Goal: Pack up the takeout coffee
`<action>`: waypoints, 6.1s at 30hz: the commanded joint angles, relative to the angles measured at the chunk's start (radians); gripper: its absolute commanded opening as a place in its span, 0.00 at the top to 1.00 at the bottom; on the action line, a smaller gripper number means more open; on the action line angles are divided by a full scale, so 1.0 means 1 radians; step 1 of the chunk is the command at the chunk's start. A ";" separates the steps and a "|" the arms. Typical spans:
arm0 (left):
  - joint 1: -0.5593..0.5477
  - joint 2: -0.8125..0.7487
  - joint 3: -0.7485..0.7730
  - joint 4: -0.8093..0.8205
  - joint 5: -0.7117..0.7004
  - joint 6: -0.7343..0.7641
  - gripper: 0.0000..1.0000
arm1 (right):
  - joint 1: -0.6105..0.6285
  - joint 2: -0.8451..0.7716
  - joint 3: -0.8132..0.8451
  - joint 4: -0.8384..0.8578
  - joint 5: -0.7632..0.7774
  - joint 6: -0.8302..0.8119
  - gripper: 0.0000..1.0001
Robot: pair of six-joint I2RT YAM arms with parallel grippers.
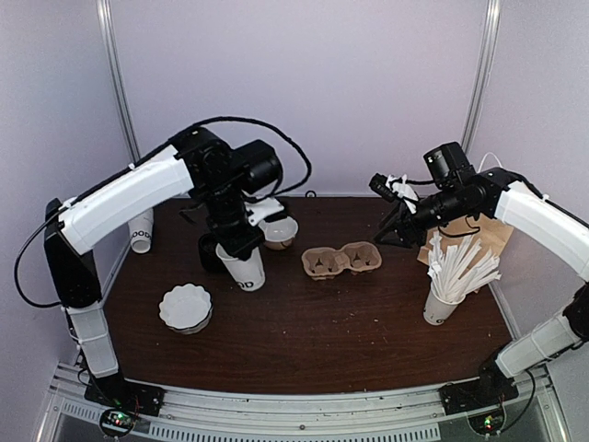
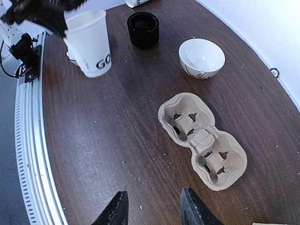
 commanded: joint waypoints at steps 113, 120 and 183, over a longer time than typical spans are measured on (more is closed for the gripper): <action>0.884 0.017 -0.378 0.832 0.020 -0.084 0.25 | -0.034 -0.029 -0.008 -0.020 -0.095 0.021 0.44; 0.646 -0.255 -0.572 1.022 0.188 0.053 0.25 | -0.024 0.043 0.187 -0.080 -0.106 -0.016 0.44; 0.182 -0.661 -0.911 1.095 0.197 0.397 0.02 | 0.183 0.546 0.851 -0.325 0.393 -0.126 1.00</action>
